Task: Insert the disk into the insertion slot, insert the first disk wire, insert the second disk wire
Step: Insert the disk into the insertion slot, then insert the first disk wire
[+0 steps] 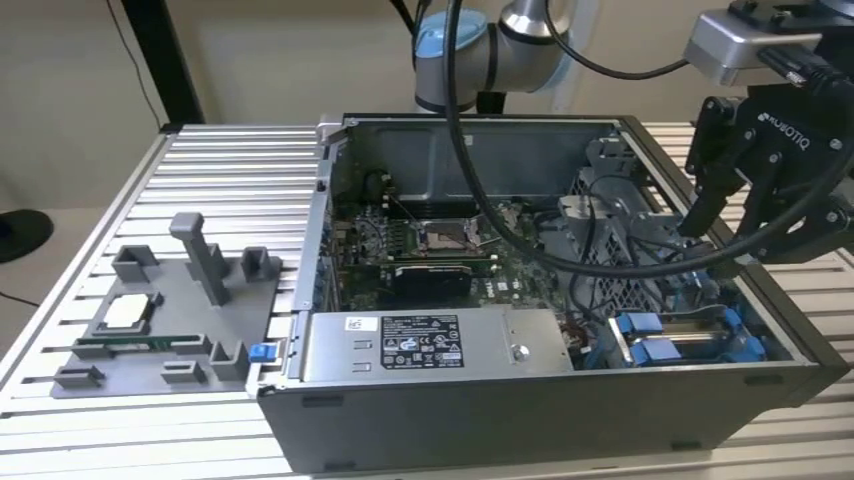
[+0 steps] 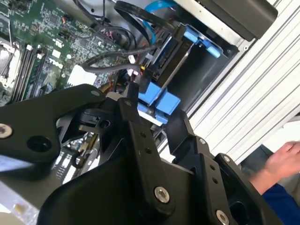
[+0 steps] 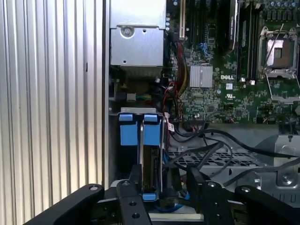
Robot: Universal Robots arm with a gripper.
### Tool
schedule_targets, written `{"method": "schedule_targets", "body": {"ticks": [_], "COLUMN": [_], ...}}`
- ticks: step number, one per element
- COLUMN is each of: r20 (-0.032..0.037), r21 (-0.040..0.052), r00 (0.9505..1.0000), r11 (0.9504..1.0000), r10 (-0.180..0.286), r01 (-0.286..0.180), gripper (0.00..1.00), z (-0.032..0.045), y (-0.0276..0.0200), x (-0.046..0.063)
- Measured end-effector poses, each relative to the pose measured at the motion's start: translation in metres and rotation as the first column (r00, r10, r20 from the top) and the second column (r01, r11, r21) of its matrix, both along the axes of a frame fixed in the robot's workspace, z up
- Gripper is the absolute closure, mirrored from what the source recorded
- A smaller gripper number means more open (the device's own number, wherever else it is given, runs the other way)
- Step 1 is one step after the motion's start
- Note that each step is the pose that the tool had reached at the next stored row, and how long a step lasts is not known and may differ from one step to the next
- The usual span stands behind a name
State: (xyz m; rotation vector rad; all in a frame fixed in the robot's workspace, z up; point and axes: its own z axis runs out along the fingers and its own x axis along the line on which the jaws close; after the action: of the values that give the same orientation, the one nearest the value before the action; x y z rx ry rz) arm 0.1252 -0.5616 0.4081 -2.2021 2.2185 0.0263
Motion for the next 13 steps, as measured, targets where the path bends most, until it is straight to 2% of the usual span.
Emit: {"method": "schedule_targets", "body": {"ticks": [1, 2, 5, 6, 8, 11, 13], "r20": [0.0063, 0.0099, 0.0118, 0.0123, 0.0158, 0.0262, 0.0298], "r21": [-0.0076, -0.0191, -0.0684, -0.0806, -0.0929, -0.1004, -0.1069], "r00": [1.0000, 0.9999, 0.9998, 0.9998, 0.9997, 0.9993, 0.9989], "r11": [1.0000, 0.9998, 0.9976, 0.9966, 0.9955, 0.9947, 0.9938], "r10": [0.003, 0.006, 0.014, 0.017, 0.021, 0.027, 0.035], "r01": [-0.003, -0.005, -0.013, -0.015, -0.020, -0.024, -0.032], "gripper": [0.00, 0.00, 0.00, 0.00, 0.00, 0.00, 0.00], "z": [-0.0004, -0.0006, -0.0011, -0.0015, -0.0031, -0.0061, -0.0079], "y": [0.0014, 0.0029, 0.0058, 0.0073, 0.0123, 0.0212, 0.0233], "x": [0.000, 0.000, 0.000, 0.000, 0.000, 0.000, 0.000]}}
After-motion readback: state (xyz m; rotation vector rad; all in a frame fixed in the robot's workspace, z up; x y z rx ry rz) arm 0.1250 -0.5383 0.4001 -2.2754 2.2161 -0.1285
